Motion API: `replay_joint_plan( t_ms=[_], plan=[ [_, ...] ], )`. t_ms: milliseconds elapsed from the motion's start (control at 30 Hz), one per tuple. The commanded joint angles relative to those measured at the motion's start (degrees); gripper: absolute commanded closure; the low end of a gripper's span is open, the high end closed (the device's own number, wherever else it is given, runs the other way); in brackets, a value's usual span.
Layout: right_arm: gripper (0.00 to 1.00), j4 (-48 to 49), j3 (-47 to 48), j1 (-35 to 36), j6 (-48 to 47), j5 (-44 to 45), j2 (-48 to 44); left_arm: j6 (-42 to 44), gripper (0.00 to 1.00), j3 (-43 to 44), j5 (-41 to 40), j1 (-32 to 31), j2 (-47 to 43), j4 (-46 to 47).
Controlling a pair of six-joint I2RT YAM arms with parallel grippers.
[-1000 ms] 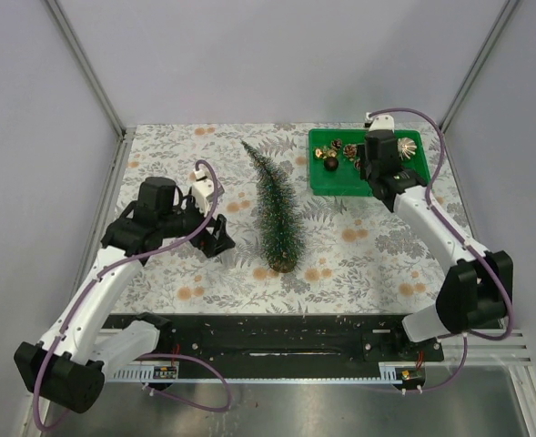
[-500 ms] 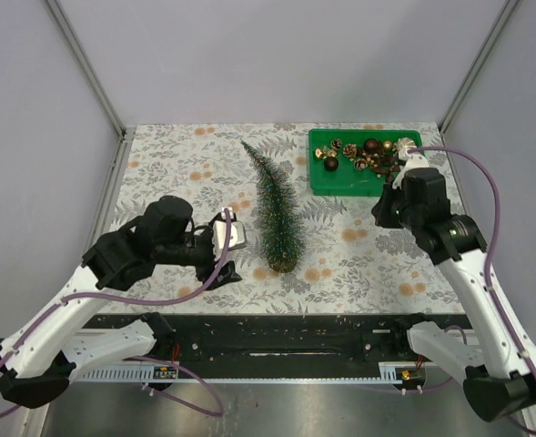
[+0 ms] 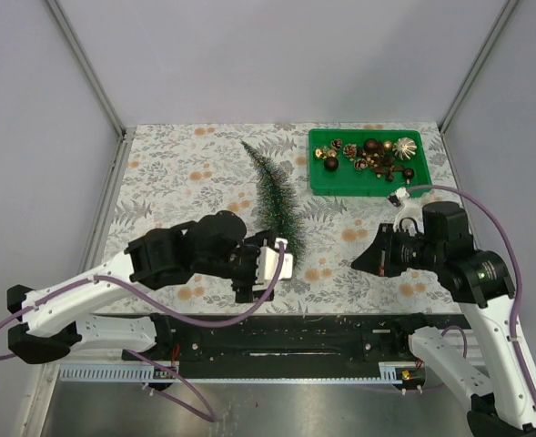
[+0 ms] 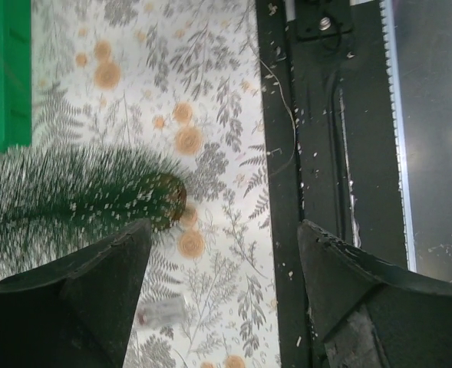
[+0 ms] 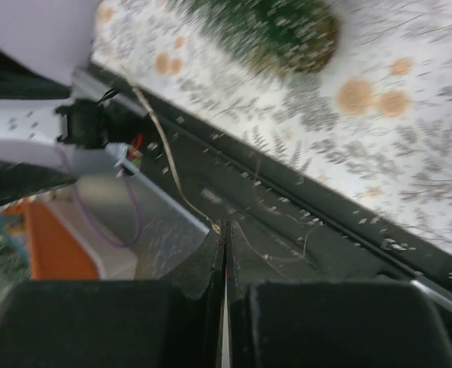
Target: Decorate the small christmas tree
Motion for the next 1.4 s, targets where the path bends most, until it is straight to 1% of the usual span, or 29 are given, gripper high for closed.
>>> replay_joint_plan(
  t_ms=[0,100,167,233,267,300,333,367,400,567,667,700,733,767,800,900,967,1067,1133,1233,1300,1367],
  plan=[
    [1.0,0.1,-4.0,-0.1,4.2,-19.3,-4.8,1.3,0.18,1.3,-3.6,-4.3,0.2,5.1],
    [1.0,7.0,-8.8,-0.1,10.5,-25.0,-8.3,0.5,0.17,-1.0,-2.8,-6.8,0.6,7.3],
    [1.0,14.9,-12.8,-0.1,16.9,-26.7,-10.6,-0.2,0.16,-2.1,-3.9,-8.8,1.2,9.9],
    [1.0,23.2,-16.2,-0.1,23.8,-27.4,-12.8,-2.6,0.13,-1.7,-5.5,-10.0,2.9,12.0],
    [1.0,27.7,-18.8,-0.1,28.2,-27.3,-14.1,-6.2,0.1,-0.7,-6.7,-10.1,4.0,13.9],
    [1.0,32.6,-20.0,-0.1,30.8,-26.8,-15.2,-8.7,0.05,0.5,-8.5,-10.0,4.9,15.0],
    [1.0,37.9,-22.0,-0.1,34.2,-26.2,-16.4,-11.7,0.03,1.7,-8.0,-9.6,5.8,15.6],
    [1.0,42.3,-24.8,-0.1,38.7,-25.6,-17.3,-13.7,0.02,2.3,-6.5,-9.5,6.3,15.9],
    [1.0,46.3,-26.7,-0.1,41.2,-24.7,-17.9,-14.7,0.01,2.5,-5.5,-9.5,6.4,15.9],
    [1.0,57.6,-32.0,0.0,47.8,-21.8,-19.0,-17.7,0.01,-0.3,-3.9,-9.3,6.0,16.2],
    [1.0,61.5,-33.2,0.4,49.7,-20.8,-18.4,-23.1,0.01,-1.6,-3.2,-7.9,5.9,17.5],
    [1.0,62.3,-33.3,0.5,50.1,-20.6,-18.0,-25.8,0.01,-1.6,-2.4,-6.3,6.0,18.0],
    [1.0,62.6,-33.6,0.8,50.5,-20.3,-17.3,-28.1,0.01,-1.6,-0.2,-4.2,6.2,18.4],
    [1.0,65.4,-33.8,1.3,50.6,-19.8,-16.8,-29.3,0.01,-1.8,0.9,-3.3,6.2,18.6],
    [1.0,66.2,-33.9,1.8,50.6,-19.0,-16.2,-30.0,0.01,-1.9,1.9,-3.0,6.2,18.6],
    [1.0,71.3,-35.3,5.4,51.1,-16.4,-13.0,-30.5,0.01,-2.0,5.0,-2.9,6.5,18.4],
    [1.0,73.5,-34.7,10.0,49.6,-13.7,-9.8,-30.8,0.01,-1.9,5.3,-2.6,7.1,18.3],
    [1.0,76.9,-33.3,14.4,47.6,-11.4,-4.5,-32.9,0.01,-2.3,6.3,-0.4,7.9,18.8],
    [1.0,77.8,-32.3,15.4,46.4,-10.6,-2.5,-33.9,0.01,-3.1,10.4,1.5,7.7,18.9],
    [1.0,78.6,-31.4,15.5,45.8,-9.7,-2.2,-33.0,0.01,-6.0,14.5,2.1,6.1,18.7],
    [1.0,78.6,-31.0,15.5,45.8,-9.3,-2.4,-32.1,0.01,-8.2,15.0,2.1,5.0,18.7],
    [1.0,79.6,-31.5,15.6,46.6,-8.5,-2.8,-30.8,0.04,-9.6,12.8,2.1,4.7,18.8]
  ],
)
